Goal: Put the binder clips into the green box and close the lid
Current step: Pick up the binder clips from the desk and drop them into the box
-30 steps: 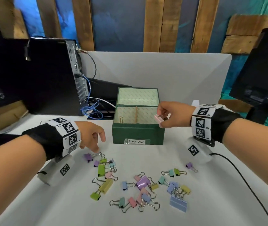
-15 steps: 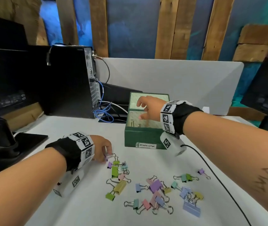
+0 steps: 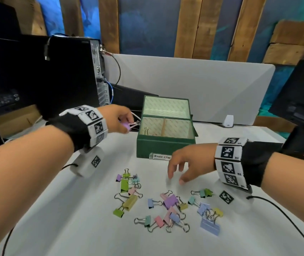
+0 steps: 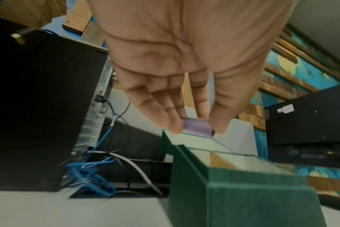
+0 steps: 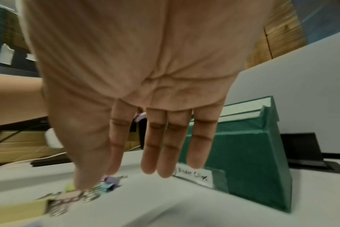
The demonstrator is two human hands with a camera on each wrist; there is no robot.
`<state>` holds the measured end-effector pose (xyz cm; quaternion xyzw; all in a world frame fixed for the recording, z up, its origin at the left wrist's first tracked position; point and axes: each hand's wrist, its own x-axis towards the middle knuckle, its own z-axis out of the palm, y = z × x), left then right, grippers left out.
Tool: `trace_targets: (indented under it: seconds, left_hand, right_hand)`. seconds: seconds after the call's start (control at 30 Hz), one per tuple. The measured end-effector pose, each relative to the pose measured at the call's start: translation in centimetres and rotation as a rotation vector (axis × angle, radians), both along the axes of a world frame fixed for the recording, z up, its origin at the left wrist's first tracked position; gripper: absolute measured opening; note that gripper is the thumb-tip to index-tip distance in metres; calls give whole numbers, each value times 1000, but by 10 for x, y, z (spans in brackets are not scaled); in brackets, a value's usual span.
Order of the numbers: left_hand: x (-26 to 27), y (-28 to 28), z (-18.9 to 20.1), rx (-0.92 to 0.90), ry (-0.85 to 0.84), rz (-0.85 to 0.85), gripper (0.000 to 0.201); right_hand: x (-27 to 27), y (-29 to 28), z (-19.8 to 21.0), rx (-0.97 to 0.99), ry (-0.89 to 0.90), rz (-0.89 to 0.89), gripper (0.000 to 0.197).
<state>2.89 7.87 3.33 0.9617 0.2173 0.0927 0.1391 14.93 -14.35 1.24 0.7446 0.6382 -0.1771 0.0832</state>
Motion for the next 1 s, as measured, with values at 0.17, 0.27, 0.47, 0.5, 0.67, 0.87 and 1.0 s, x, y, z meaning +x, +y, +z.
trace_targets:
  seconds: [0.17, 0.27, 0.47, 0.5, 0.67, 0.87, 1.0]
  left_hand:
    - [45, -12, 6, -11, -162, -16, 30]
    - [64, -15, 1, -25, -160, -13, 35]
    - [63, -10, -12, 0, -187, 37, 37]
    - [59, -8, -13, -10, -195, 45, 37]
    - [28, -1, -20, -112, -178, 71, 27]
    - [-11, -17, -39, -152, 167, -41, 21]
    - [-22, -36, -57, -130, 402, -139, 34]
  right_hand:
    - [-13, -4, -6, -84, 65, 25, 33]
    - [-16, -4, -15, -92, 70, 28, 30]
    - [-16, -2, -25, -84, 94, 41, 31]
    - [-16, -2, -27, -85, 100, 40, 31]
    - [-17, -1, -30, -84, 118, 45, 31]
    - [-17, 3, -34, -85, 88, 88, 31]
    - [-17, 6, -34, -77, 42, 98, 30]
